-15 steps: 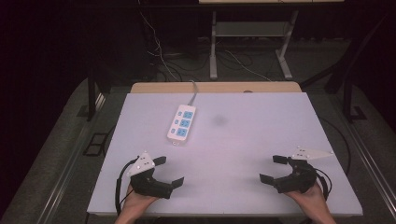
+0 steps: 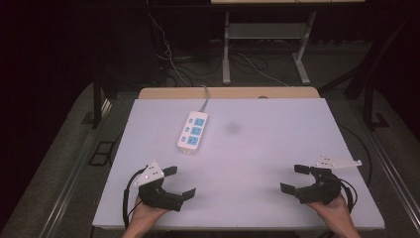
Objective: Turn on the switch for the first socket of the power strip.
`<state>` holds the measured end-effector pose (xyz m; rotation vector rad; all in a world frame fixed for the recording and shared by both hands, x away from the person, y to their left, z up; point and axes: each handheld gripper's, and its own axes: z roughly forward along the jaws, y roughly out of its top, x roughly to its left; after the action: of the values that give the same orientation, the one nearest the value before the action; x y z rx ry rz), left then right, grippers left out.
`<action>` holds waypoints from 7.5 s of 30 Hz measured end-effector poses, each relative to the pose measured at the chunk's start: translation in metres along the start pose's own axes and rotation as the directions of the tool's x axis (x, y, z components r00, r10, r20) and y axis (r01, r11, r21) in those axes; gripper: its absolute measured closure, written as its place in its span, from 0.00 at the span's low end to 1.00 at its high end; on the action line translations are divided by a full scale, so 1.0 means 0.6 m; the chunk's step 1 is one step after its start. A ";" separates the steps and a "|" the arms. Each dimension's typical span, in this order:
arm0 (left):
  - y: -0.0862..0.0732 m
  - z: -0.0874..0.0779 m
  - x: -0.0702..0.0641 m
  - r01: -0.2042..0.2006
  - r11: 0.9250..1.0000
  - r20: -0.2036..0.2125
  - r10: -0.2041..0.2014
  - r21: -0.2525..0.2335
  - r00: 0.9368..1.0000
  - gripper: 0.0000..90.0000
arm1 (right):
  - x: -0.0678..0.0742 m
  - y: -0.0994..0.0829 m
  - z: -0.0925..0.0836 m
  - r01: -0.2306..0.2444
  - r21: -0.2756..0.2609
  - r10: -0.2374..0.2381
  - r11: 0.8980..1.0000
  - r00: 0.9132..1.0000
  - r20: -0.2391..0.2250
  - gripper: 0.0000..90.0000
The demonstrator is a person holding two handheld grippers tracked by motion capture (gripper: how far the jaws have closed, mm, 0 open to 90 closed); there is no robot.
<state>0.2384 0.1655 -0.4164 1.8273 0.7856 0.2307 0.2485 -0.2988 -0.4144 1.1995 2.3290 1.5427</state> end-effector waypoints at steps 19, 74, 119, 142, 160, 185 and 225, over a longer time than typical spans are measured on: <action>0.028 0.005 0.005 -0.016 0.999 0.017 0.015 0.043 1.000 0.00 | -0.001 -0.001 -0.002 -0.008 0.010 0.008 1.000 1.000 0.007 0.01; 0.161 0.035 0.100 -0.036 0.972 -0.009 0.039 0.233 0.999 0.00 | -0.003 -0.003 0.001 0.010 0.038 -0.010 0.999 1.000 0.004 0.01; 0.239 0.096 0.182 -0.056 0.930 -0.034 0.074 0.364 0.997 0.13 | -0.005 -0.006 0.002 0.012 0.053 -0.013 0.999 1.000 0.004 0.01; 0.269 0.135 0.219 -0.060 0.905 -0.085 0.105 0.422 0.991 0.77 | -0.004 -0.007 0.004 0.021 0.069 -0.022 0.997 1.000 0.005 0.01; 0.255 0.173 0.259 0.009 0.908 -0.115 0.043 0.419 0.992 0.99 | -0.005 -0.007 0.004 0.027 0.076 -0.028 0.997 1.000 0.008 0.01; 0.227 0.204 0.301 0.092 0.921 -0.177 -0.025 0.379 0.984 0.99 | -0.006 -0.009 0.006 0.036 0.097 -0.037 0.995 0.999 0.007 0.01; 0.180 0.246 0.325 0.223 0.917 -0.199 -0.163 0.330 0.966 0.99 | -0.002 -0.010 0.010 0.055 0.127 -0.057 0.990 0.998 0.010 0.01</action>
<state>0.5056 0.1503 -0.4193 2.0628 1.1819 0.1215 0.2490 -0.2964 -0.4227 1.1551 2.4623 1.3843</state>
